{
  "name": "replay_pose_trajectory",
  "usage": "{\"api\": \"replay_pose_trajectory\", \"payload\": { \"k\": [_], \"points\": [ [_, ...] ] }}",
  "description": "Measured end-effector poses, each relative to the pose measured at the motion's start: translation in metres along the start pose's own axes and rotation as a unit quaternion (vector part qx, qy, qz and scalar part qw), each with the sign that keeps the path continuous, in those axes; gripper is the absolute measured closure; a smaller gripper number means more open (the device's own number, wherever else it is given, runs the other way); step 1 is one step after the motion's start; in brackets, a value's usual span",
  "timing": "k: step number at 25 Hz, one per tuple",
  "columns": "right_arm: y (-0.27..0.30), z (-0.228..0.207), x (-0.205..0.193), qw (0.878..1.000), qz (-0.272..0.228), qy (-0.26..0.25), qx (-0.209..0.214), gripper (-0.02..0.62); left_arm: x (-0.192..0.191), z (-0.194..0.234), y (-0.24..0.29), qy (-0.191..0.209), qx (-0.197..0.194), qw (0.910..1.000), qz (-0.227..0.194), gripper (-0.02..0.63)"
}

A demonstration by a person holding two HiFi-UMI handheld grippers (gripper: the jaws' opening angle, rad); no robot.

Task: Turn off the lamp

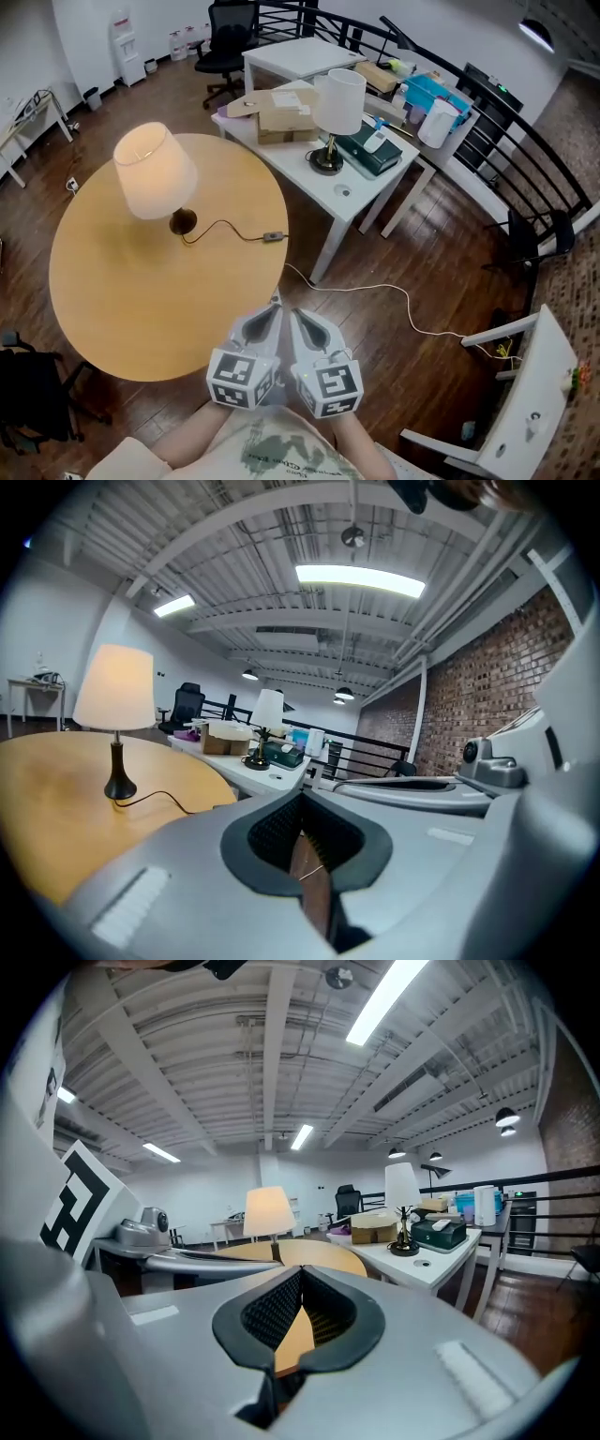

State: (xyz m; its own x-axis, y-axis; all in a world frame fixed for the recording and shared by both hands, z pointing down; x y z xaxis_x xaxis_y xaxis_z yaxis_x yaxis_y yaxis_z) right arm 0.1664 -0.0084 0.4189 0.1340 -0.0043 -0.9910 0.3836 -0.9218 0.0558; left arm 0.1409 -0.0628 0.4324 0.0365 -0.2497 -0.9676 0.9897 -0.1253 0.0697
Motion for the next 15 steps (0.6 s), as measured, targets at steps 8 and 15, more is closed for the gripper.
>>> {"api": "replay_pose_trajectory", "payload": {
  "k": [8,15],
  "points": [
    [0.054,-0.024,0.002,0.999,0.028,-0.021,-0.005,0.594,0.004,0.04,0.045,-0.029,0.013,0.9994,-0.01,0.606],
    [0.086,-0.033,-0.006,0.999,0.038,-0.015,0.01,0.594,0.003,0.065,0.066,-0.038,0.031,0.9987,-0.015,0.606]
  ]
}}
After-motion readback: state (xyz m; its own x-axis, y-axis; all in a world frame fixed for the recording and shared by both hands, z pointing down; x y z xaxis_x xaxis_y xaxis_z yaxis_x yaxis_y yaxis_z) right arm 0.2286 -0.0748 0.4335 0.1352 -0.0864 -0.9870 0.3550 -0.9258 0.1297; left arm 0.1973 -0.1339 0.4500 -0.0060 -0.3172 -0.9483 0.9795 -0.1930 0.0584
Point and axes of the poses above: the fingertips, and each gripper's own axes: y forward along the fingers, z to its left, x out of its top, the point moved 3 cm from there along -y, backward along the fingers, and after that the axes turned 11 degrees about -z, right-handed, at the moved point
